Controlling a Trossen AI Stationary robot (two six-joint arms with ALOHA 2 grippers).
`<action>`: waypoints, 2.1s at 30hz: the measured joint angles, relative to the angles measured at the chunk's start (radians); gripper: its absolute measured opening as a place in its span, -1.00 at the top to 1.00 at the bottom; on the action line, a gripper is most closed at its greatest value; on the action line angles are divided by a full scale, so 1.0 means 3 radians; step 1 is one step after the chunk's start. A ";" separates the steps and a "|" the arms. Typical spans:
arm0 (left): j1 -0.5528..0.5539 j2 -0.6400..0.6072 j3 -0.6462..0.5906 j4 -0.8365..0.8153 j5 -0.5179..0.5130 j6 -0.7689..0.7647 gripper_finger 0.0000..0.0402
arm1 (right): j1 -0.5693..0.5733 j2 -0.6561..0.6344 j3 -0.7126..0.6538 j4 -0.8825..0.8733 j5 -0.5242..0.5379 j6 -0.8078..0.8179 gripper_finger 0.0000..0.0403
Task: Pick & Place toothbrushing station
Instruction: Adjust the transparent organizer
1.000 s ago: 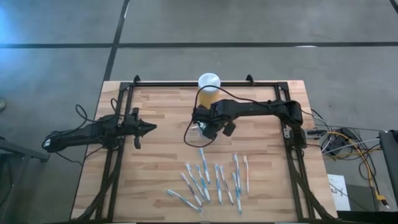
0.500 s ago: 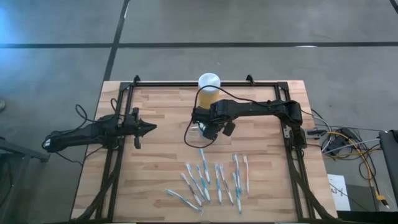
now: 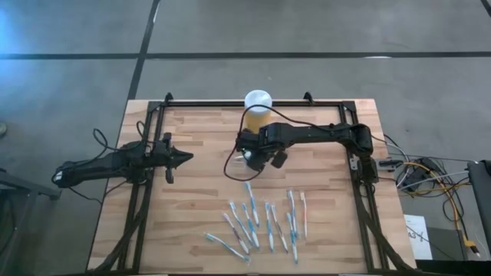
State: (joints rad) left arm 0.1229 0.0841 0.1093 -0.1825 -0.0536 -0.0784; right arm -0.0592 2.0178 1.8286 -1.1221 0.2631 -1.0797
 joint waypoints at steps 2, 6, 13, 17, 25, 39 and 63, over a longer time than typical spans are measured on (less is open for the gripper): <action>-0.0001 0.0000 0.0001 -0.0001 0.0000 -0.0001 0.88 | -0.0017 -0.0027 0.0023 -0.0005 -0.0009 0.0191 0.35; 0.0000 0.0000 0.0001 -0.0006 0.0000 -0.0011 0.88 | -0.0155 -0.0235 0.0047 -0.0019 -0.0615 0.0592 0.39; -0.0001 0.0000 0.0001 -0.0041 0.0004 -0.0060 0.88 | -0.0684 -0.1073 -0.0211 0.0361 -0.1900 0.1320 0.59; -0.0001 0.0036 0.0001 -0.0065 0.0005 -0.0316 0.88 | -0.0875 -0.1634 -0.0828 0.1176 -0.1950 0.1759 0.72; -0.0001 0.0515 -0.0141 0.0287 0.0056 -0.0453 0.98 | -0.1010 -0.2428 -0.2468 0.2619 -0.1997 0.2228 0.95; -0.0002 0.1872 -0.0207 0.1619 0.0075 -0.0634 0.99 | -0.1019 -0.3244 -0.4503 0.4474 -0.1948 0.3098 0.96; -0.0003 0.4061 0.0757 0.2071 -0.0233 -0.0703 0.98 | -0.1099 -0.2884 -0.5295 0.4765 -0.1218 0.4066 0.96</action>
State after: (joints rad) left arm 0.1219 1.3024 0.3364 0.4389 -0.1234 -0.2892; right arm -0.3889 1.1527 0.2401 0.3074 -0.1024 0.1402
